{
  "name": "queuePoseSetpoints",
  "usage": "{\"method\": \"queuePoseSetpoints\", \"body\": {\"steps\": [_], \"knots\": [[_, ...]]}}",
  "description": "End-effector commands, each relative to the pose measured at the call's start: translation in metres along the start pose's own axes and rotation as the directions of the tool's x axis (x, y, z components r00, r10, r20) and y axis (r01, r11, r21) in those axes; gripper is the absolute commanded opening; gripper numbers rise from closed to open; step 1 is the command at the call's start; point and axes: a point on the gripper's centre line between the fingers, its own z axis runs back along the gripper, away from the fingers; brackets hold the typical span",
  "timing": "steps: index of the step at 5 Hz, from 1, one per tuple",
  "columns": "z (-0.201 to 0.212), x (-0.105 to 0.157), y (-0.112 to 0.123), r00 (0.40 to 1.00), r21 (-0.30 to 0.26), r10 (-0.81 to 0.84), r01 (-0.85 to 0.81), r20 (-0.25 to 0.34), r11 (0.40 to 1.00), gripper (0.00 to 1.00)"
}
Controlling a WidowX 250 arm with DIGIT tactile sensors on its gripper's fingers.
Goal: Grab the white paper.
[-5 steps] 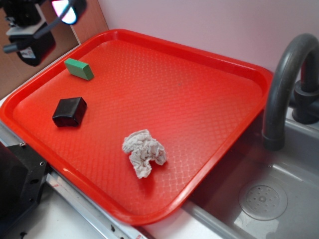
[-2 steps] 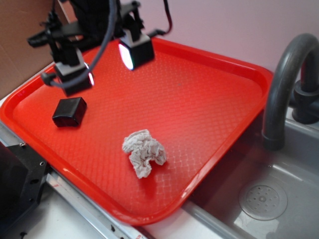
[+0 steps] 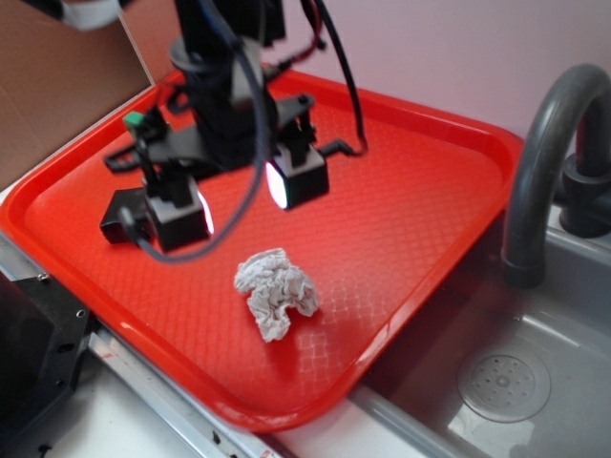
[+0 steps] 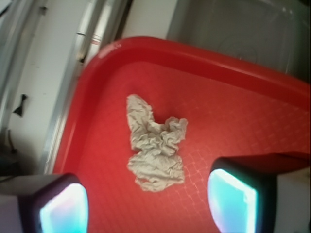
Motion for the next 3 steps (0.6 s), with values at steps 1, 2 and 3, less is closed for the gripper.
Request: {"method": "queuePoseSetpoints", "body": {"steps": [1,2,3], "knots": [[-0.036,0.012,0.0,0.998,-0.011,0.034,-0.034,-0.048,0.999,1.0],[-0.054,0.014,0.003,0.993,-0.04,0.039,-0.043,-0.108,0.998,1.0],[-0.071,0.02,0.006,0.984,-0.055,0.051,-0.061,-0.169,0.997,1.0]]}}
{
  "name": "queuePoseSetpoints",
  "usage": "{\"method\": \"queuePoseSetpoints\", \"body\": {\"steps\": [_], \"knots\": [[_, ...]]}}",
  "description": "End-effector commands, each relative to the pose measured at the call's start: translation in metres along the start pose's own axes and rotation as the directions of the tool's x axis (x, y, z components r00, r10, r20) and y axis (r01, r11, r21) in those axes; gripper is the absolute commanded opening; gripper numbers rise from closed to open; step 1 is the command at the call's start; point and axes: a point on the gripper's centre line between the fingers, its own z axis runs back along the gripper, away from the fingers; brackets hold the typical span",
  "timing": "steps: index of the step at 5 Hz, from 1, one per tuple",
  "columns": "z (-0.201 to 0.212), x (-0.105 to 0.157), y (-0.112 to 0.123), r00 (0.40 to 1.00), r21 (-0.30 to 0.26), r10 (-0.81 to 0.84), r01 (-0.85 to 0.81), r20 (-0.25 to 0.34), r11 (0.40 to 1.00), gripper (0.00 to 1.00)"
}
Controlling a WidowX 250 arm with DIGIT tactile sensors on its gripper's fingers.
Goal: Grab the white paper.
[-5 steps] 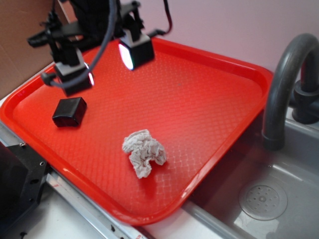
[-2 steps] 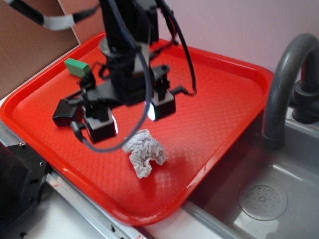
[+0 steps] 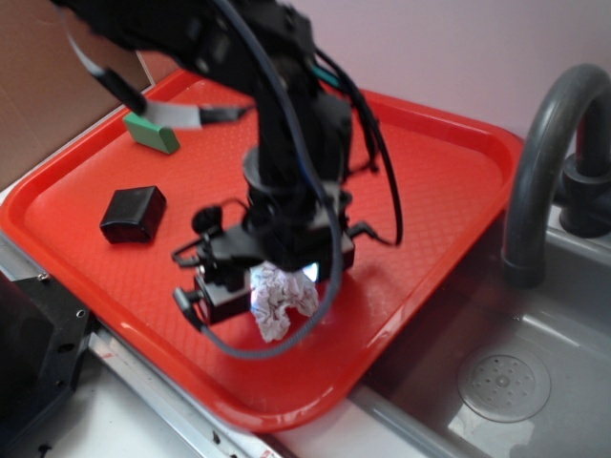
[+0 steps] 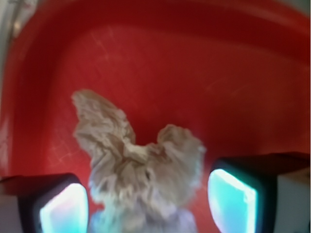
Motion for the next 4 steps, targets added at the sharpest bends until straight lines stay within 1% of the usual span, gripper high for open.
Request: {"method": "queuePoseSetpoints", "body": {"steps": [1,2,3,4], "knots": [[-0.013,0.017,-0.009,0.997,0.01,-0.004,0.005,-0.072,1.0,0.29],[-0.022,0.017,-0.013,0.994,0.011,-0.009,0.01,-0.105,1.0,0.0],[-0.024,0.017,-0.015,0.993,0.012,-0.009,0.01,-0.114,1.0,0.0],[-0.005,0.006,-0.008,0.992,0.005,0.12,-0.12,-0.049,0.993,0.0]]}}
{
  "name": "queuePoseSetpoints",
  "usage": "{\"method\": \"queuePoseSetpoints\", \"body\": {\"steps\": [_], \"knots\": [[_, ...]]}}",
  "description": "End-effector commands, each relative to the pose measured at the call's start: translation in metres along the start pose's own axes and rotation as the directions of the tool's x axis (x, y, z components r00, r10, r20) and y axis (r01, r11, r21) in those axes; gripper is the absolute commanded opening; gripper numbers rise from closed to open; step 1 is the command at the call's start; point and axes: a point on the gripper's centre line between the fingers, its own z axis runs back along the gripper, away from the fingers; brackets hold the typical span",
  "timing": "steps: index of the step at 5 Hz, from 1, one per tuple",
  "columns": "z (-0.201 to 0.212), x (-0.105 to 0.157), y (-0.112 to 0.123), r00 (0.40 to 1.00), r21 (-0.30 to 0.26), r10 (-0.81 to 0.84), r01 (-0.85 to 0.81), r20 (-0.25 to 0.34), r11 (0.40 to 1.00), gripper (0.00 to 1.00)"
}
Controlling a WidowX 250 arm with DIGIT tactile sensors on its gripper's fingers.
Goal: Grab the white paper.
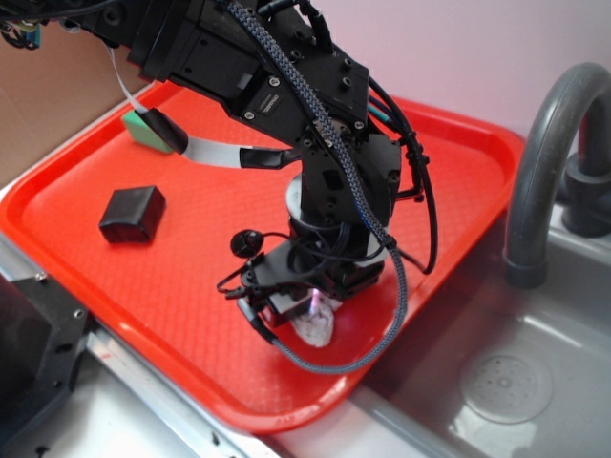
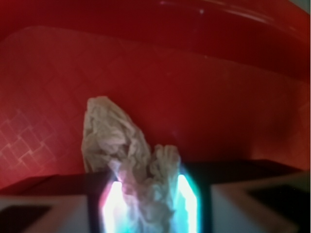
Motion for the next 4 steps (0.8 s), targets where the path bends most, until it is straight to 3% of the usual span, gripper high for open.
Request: {"method": "queuePoseSetpoints", "body": {"steps": [1,2,3,4], "knots": [[0.047,-0.048,-0.006,0.928,-0.045,0.351,-0.348,0.123,0.937,0.0],[0.091,-0.08,-0.007,0.8,-0.043,0.569,-0.572,0.189,0.819,0.0],[0.132,-0.11,-0.023,0.62,-0.115,0.745,-0.744,0.247,0.658,0.0],[0.161,-0.134,-0.046,0.374,-0.245,0.854,-0.845,0.362,0.475,0.0]]}}
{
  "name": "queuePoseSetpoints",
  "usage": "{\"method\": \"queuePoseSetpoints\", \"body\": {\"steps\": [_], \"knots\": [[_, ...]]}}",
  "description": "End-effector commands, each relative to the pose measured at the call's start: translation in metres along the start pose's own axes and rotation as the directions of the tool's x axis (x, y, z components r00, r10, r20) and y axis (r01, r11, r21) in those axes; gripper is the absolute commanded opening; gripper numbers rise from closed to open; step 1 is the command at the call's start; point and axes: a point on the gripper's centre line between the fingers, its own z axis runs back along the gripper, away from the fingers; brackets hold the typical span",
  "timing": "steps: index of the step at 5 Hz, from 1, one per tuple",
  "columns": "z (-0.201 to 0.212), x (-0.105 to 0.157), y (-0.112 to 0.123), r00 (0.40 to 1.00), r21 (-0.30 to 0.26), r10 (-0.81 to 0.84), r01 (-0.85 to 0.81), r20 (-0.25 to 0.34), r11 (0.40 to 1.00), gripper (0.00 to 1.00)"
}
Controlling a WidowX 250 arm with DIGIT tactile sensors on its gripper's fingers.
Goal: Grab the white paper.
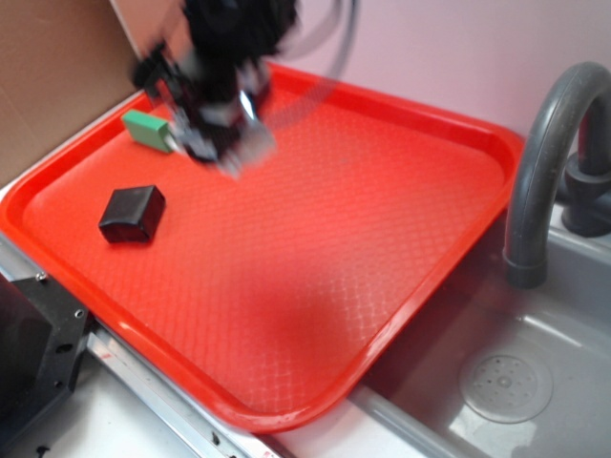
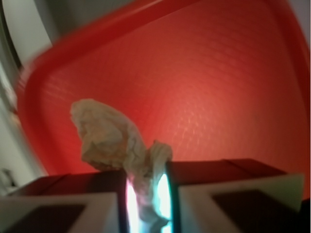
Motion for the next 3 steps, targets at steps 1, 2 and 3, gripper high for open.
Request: {"method": "queuePoseSetpoints", "body": {"steps": [1,2,3], "knots": [[0.0638,-0.0485,-0.0226,0.838,-0.147,0.479,-0.455,0.263,0.878,0.0],[0.0653,-0.0481,-0.0236,0.671,-0.241,0.675,-0.631,0.307,0.737,0.0],[0.0607,-0.043,-0.0152,0.653,-0.223,0.716,-0.681,0.247,0.698,0.0]]}}
